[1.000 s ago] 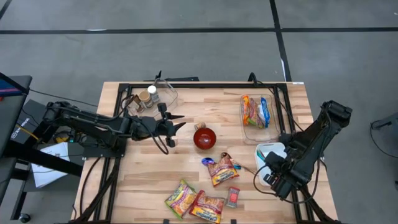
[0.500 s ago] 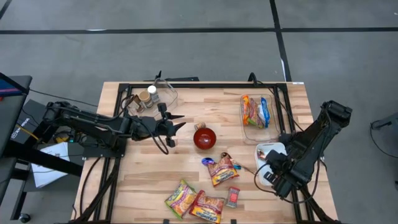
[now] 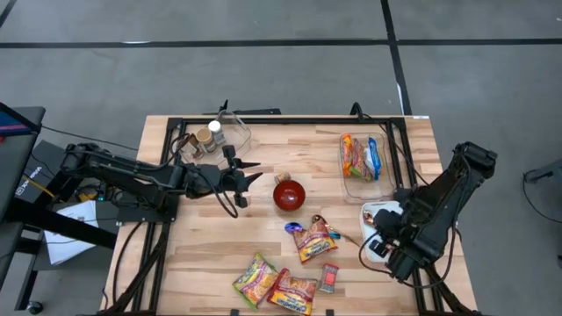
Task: Pick & Place Food Item
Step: Put the green noodle pack into the right transparent bin
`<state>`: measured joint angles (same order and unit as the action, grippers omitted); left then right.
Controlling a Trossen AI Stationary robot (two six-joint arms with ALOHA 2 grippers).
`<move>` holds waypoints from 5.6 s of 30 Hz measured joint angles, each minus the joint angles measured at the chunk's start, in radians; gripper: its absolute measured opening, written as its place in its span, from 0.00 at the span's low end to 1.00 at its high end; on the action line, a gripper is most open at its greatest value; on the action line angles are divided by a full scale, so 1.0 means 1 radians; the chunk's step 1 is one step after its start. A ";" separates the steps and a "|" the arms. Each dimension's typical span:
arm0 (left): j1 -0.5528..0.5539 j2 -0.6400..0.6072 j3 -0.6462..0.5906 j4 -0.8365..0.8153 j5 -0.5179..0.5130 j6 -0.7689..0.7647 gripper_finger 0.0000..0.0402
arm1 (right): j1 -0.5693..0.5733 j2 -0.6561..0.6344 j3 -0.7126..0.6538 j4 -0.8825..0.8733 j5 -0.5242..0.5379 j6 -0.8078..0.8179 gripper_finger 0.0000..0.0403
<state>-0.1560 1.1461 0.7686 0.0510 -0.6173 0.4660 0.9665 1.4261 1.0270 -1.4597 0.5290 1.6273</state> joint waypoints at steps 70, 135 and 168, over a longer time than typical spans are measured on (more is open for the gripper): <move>-0.778 0.418 -0.087 -0.028 0.187 -0.940 0.36 | -0.221 0.000 0.050 0.294 0.255 -0.763 0.16; -0.802 0.628 -0.090 0.152 0.018 -1.168 0.00 | -0.221 0.000 0.050 0.358 0.228 -0.801 0.16; -0.464 0.448 -0.086 0.501 -0.112 -0.299 0.00 | -0.237 0.000 0.050 0.798 0.367 -1.303 0.16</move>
<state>-0.6205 1.5944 0.6823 0.5521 -0.7292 0.1666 0.7296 1.4265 1.0771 -0.6619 0.8961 0.3246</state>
